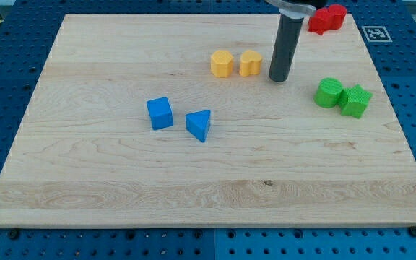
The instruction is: Move the heart in between the hexagon and green circle
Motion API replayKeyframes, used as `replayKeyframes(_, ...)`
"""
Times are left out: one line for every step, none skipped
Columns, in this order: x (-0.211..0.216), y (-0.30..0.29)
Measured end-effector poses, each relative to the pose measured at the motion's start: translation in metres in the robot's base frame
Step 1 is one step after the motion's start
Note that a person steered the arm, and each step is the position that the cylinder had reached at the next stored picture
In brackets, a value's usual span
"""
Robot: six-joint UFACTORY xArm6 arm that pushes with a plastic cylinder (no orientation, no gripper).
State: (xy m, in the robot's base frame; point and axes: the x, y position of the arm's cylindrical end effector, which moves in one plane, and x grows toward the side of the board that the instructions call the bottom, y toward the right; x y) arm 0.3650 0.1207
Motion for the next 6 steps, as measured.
replayKeyframes(-0.038, 0.000)
replayKeyframes(-0.067, -0.018)
replayKeyframes(-0.068, -0.061)
replayKeyframes(-0.060, -0.076)
replayKeyframes(-0.034, -0.064)
replayKeyframes(-0.017, -0.051)
